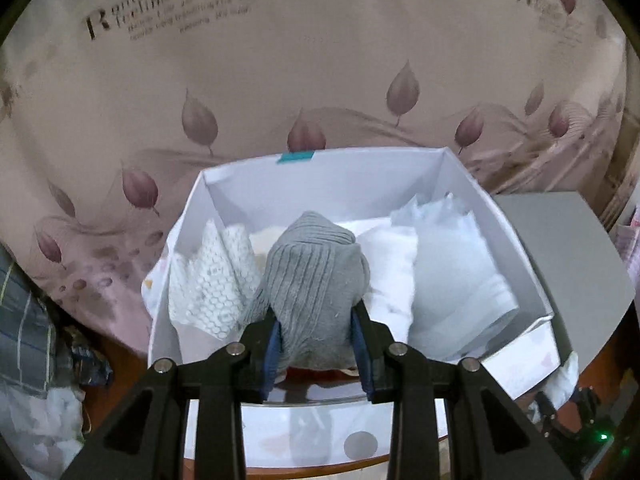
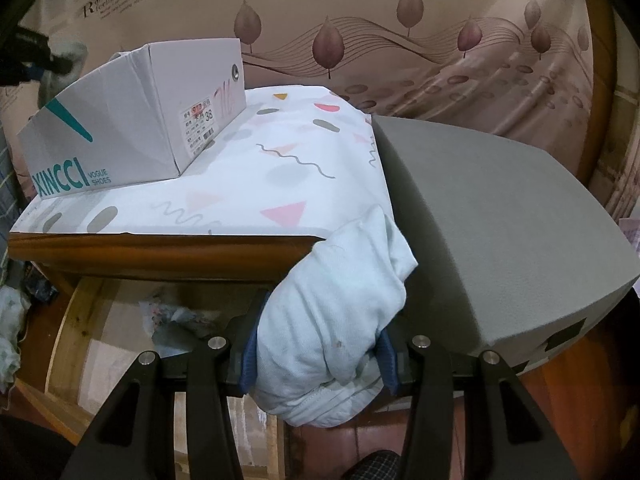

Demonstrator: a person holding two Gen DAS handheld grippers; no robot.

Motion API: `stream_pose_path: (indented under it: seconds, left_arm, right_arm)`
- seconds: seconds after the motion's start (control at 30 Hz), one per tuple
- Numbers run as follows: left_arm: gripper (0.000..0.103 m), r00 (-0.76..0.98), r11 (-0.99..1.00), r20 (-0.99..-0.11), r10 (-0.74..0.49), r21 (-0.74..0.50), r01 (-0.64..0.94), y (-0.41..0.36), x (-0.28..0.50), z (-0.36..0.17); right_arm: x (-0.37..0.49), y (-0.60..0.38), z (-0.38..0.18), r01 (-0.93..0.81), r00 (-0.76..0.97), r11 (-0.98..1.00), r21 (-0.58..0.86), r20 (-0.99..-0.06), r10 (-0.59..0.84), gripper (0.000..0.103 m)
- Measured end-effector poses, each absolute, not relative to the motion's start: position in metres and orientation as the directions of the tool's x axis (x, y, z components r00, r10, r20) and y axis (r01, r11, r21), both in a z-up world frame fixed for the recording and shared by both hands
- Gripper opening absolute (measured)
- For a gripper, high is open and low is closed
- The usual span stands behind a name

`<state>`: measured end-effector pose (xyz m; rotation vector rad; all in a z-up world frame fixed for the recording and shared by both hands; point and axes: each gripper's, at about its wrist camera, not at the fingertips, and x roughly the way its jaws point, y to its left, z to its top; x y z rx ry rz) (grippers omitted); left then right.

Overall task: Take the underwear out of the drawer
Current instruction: 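Lift the grey knit underwear over the box with the left tool while the right holds light blue, then open the left tool to drop the grey knit underwear into the box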

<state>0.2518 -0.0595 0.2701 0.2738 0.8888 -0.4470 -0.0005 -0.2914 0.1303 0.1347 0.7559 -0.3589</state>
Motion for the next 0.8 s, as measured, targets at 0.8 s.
stream_pose_path:
  seconds: [0.8]
  left_arm:
    - [0.062,0.511,0.91,-0.807,-0.296,-0.075,0.409,-0.042,0.255,0.256]
  right_arm:
    - [0.002,-0.29,0.126,0.363,0.653,0.932,-0.025,-0.707,-0.273,0.045]
